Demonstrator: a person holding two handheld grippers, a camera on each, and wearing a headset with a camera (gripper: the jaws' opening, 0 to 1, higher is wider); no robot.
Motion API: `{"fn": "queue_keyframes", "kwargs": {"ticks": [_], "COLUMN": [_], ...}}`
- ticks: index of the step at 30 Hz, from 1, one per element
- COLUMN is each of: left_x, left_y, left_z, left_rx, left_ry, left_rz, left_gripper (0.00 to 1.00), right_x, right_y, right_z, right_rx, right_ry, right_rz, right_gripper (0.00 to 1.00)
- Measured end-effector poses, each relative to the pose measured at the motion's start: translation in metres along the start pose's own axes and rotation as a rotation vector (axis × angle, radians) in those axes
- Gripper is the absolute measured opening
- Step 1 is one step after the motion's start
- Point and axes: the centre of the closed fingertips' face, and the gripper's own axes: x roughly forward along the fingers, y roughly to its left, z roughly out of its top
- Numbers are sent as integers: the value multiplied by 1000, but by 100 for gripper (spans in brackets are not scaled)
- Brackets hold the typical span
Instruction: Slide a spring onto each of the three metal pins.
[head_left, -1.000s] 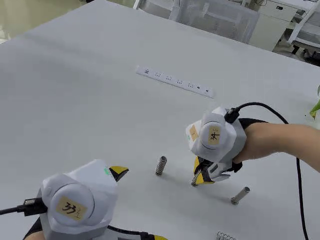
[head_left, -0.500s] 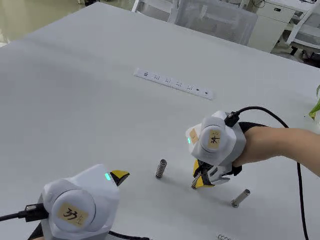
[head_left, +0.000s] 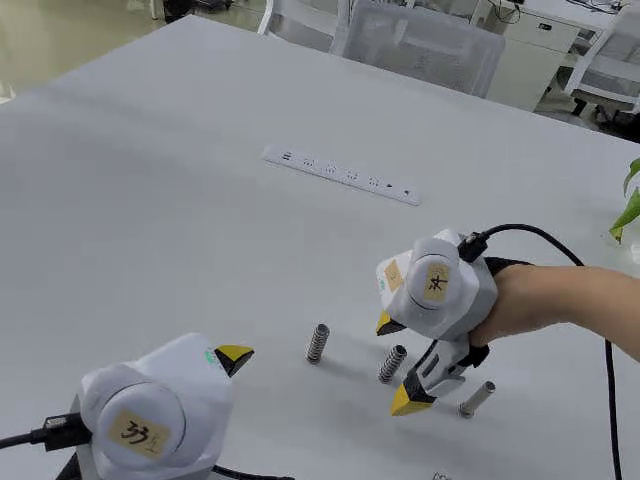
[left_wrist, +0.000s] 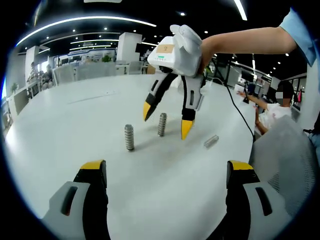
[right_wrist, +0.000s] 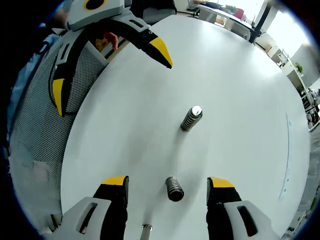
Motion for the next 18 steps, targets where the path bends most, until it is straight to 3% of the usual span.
{"fn": "queue_keyframes", "kwargs": {"ticks": [4, 9, 18], "left_x": [-1, -3, -4], "left_y": [4, 7, 5], "left_z": [1, 3, 3], "left_rx": [-9, -21, 12], "left_ry": [-7, -13, 8], "left_rz": [13, 24, 9], "left_gripper": [99, 99, 99], "right_x": [-3, -9, -21], "right_y": [3, 0, 6], "right_z": [-1, 2, 2], "right_rx": [9, 33, 125], "right_ry": [-20, -71, -150], "right_rz": [-17, -83, -122], "right_gripper": [74, 100, 99]}}
